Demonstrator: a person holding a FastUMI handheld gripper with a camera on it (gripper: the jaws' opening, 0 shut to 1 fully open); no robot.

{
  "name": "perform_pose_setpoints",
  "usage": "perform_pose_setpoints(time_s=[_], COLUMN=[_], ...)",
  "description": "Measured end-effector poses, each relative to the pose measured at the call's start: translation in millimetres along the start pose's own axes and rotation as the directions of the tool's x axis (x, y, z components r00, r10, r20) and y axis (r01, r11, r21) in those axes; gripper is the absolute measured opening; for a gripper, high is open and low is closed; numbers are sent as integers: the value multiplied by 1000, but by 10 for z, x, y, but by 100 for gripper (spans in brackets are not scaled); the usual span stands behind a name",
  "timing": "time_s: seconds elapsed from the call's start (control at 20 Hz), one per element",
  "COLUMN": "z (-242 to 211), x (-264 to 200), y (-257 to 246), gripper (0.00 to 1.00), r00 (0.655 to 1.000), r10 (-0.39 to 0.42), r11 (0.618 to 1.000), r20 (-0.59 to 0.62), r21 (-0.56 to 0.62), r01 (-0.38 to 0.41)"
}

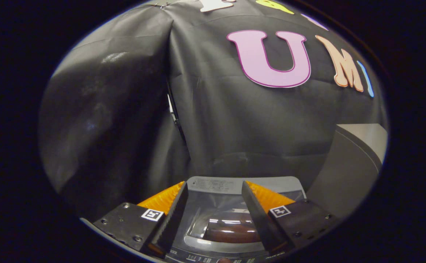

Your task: Put the clothes into the washing machine and then close the washing machine lid.

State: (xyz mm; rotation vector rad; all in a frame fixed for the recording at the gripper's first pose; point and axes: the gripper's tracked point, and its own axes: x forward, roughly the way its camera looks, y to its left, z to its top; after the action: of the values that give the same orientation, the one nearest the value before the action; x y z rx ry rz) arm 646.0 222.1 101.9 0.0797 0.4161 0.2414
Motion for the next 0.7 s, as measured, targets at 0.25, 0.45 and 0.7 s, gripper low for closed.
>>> perform_pose_setpoints(time_s=[0.25, 0.45, 0.7], z=[-91, -123, -9], x=[-153, -377, -769], y=[-56, -76, -34], gripper=[90, 90, 90], r00=[1000, 998, 988], r10=[5, 26, 66], r11=[1000, 998, 996], r20=[24, 50, 140], r21=[6, 55, 49], r01=[-5, -29, -74])
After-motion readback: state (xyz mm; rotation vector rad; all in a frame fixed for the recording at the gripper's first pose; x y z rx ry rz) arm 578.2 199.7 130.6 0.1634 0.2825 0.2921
